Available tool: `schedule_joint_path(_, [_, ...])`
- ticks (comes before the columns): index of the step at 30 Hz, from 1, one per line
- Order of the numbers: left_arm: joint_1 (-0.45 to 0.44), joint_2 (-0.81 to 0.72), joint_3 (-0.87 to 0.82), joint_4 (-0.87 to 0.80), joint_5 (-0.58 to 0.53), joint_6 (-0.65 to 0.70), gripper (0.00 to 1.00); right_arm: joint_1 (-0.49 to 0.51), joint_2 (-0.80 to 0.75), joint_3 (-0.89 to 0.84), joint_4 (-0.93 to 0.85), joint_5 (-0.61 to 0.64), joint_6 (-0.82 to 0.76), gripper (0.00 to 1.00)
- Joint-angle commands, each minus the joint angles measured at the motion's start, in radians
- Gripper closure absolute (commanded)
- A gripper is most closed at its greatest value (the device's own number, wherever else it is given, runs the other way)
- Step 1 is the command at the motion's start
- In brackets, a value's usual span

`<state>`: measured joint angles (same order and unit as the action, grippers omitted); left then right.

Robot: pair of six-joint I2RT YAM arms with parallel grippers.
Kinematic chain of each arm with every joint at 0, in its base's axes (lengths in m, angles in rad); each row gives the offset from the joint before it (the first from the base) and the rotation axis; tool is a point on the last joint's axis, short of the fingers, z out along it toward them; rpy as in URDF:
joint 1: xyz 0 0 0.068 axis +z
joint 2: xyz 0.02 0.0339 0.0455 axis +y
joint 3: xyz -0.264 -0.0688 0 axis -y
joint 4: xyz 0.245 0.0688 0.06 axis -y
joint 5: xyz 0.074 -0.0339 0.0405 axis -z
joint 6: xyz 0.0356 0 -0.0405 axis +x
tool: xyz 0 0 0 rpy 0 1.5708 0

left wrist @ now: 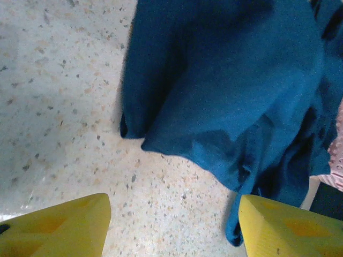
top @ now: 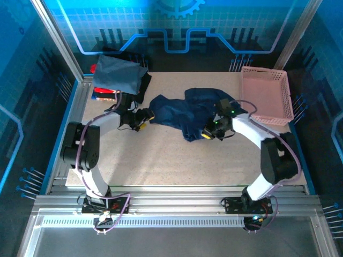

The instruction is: Fold and stack the t-shirts

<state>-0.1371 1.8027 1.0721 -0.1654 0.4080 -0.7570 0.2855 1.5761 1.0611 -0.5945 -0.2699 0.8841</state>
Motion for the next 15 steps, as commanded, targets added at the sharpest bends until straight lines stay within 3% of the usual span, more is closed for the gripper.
schedule_joint_path(1, [-0.012, 0.049, 0.05, -0.04, -0.021, -0.014, 0.37, -0.035, -0.075, -0.011, -0.119, 0.028, -0.055, 1.0])
schedule_joint_path(10, [-0.041, 0.18, 0.144, -0.031, -0.055, -0.042, 0.44, -0.124, -0.213, -0.015, -0.213, 0.01, -0.108, 1.0])
schedule_joint_path(13, [-0.043, 0.223, 0.186, -0.022, -0.065, -0.052, 0.57, -0.157, -0.249, 0.005, -0.261, -0.008, -0.141, 1.0])
schedule_joint_path(15, [-0.045, 0.247, 0.224, -0.039, -0.08, -0.036, 0.74, -0.188, -0.274, 0.027, -0.3, -0.009, -0.166, 1.0])
